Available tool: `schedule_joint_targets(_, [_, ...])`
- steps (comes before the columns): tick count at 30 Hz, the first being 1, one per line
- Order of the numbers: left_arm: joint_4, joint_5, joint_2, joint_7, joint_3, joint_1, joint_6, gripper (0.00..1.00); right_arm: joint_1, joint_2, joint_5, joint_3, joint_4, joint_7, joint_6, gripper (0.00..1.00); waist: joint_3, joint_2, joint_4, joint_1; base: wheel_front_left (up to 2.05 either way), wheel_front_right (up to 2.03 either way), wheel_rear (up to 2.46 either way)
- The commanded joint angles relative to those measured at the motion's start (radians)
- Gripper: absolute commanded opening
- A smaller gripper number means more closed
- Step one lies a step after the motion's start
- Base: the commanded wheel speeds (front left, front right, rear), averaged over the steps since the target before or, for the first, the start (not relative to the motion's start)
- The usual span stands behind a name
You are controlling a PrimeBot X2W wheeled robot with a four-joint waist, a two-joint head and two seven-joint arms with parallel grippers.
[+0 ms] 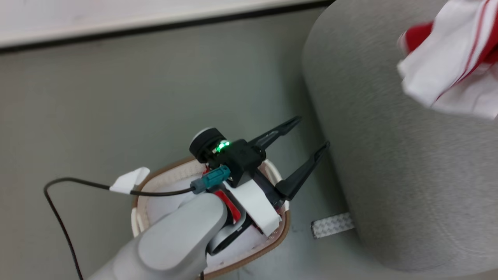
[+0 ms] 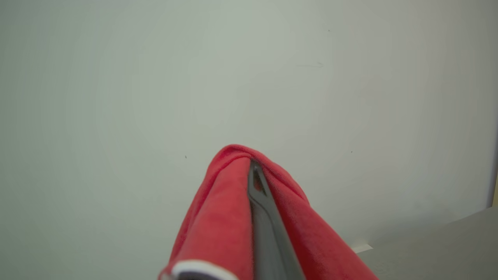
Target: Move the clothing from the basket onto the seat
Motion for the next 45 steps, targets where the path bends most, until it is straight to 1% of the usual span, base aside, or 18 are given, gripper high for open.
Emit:
schedule_joint_targets(1, [-0.003,0.009,0.013,-0.002,0.005,-0.014,-0.004,1.00,-0.029,-0.015,0.008,-0.018,0.014,0.003,-0.002,0.00,0.142,-0.0001,0.104,-0.0001,0.00,0.00,0.00])
schedule_joint_targets(4, [-0.013,0.011,0.016,-0.001,0.009,-0.044,-0.011,1.00,-0.132,-0.079,0.005,-0.081,0.070,0.031,-0.002,0.00,0.215,-0.0001,0.159,-0.0001,0.00,0.00,0.00])
schedule_joint_targets(7, [-0.013,0.015,0.016,-0.008,0.011,-0.061,-0.017,1.00,-0.201,-0.144,-0.033,-0.131,0.154,0.064,-0.002,0.00,0.267,-0.0001,0.211,-0.0001,0.00,0.00,0.00])
schedule_joint_targets(12, [0.004,0.013,0.008,-0.020,0.023,-0.061,-0.019,1.00,-0.233,-0.219,-0.153,-0.199,0.336,0.100,-0.002,0.00,0.291,-0.0001,0.268,-0.0001,0.00,0.00,0.00])
schedule_joint_targets(14, [0.012,0.011,0.006,-0.026,0.028,-0.053,-0.020,1.00,-0.228,-0.232,-0.208,-0.211,0.413,0.115,-0.002,0.00,0.288,-0.0001,0.279,-0.0001,0.00,0.00,0.00])
schedule_joint_targets(15, [0.016,0.009,0.006,-0.026,0.032,-0.050,-0.021,1.00,-0.222,-0.232,-0.235,-0.212,0.453,0.130,-0.002,0.07,0.285,-0.0001,0.282,-0.0001,0.00,0.00,0.00])
schedule_joint_targets(16, [0.018,0.008,0.005,-0.027,0.035,-0.047,-0.021,1.00,-0.217,-0.229,-0.261,-0.204,0.483,0.144,-0.002,0.35,0.282,-0.0001,0.283,-0.0001,0.00,0.00,0.00])
schedule_joint_targets(17, [0.021,0.006,0.004,-0.028,0.038,-0.045,-0.021,1.00,-0.216,-0.227,-0.281,-0.201,0.512,0.157,-0.002,0.44,0.279,-0.0001,0.284,-0.0001,0.00,0.00,0.00])
schedule_joint_targets(19, [0.026,0.004,0.002,-0.032,0.041,-0.038,-0.024,1.00,-0.212,-0.214,-0.310,-0.194,0.566,0.194,-0.002,0.51,0.269,-0.0001,0.283,-0.0001,0.00,0.00,0.00])
schedule_joint_targets(22, [0.028,0.004,0.003,-0.034,0.051,-0.035,-0.024,1.00,-0.207,-0.204,-0.327,-0.175,0.633,0.271,-0.002,0.76,0.255,-0.0001,0.278,-0.0001,0.00,0.00,0.00])
schedule_joint_targets(24, [0.031,0.006,0.006,-0.035,0.057,-0.029,-0.024,1.00,-0.207,-0.196,-0.326,-0.159,0.653,0.310,-0.002,1.00,0.239,-0.0001,0.272,-0.0001,0.00,0.00,0.00])
schedule_joint_targets(29, [0.053,-0.005,0.006,-0.033,0.066,0.006,-0.024,1.00,-0.174,-0.183,-0.319,-0.092,0.656,0.385,-0.002,1.00,0.156,-0.0001,0.248,-0.0001,0.00,0.00,0.00])
schedule_joint_targets(32, [0.066,-0.015,0.002,-0.034,0.082,0.048,-0.020,1.00,-0.142,-0.178,-0.305,-0.034,0.643,0.447,-0.002,1.00,0.074,-0.0001,0.231,-0.0001,0.00,0.00,0.00])
schedule_joint_targets(35, [0.077,-0.026,0.002,-0.034,0.108,0.100,-0.014,1.00,-0.100,-0.194,-0.293,0.040,0.608,0.518,-0.002,1.00,-0.023,-0.0001,0.216,-0.0001,0.00,0.00,0.00])
schedule_joint_targets(38, [0.081,-0.036,0.007,-0.034,0.142,0.153,-0.003,1.00,-0.060,-0.210,-0.263,0.106,0.529,0.561,-0.002,1.00,-0.116,-0.0001,0.205,-0.0001,0.00,0.00,0.00])
schedule_joint_targets(40, [0.079,-0.040,0.009,-0.034,0.165,0.188,0.005,1.00,-0.022,-0.222,-0.223,0.145,0.460,0.581,-0.002,1.00,-0.174,-0.0001,0.202,-0.0001,0.00,0.00,0.00])
schedule_joint_targets(45, [0.061,-0.046,0.021,-0.034,0.240,0.258,0.035,1.00,0.069,-0.263,-0.119,0.202,0.238,0.560,-0.002,1.00,-0.285,-0.0001,0.214,-0.0001,0.00,0.00,0.00])
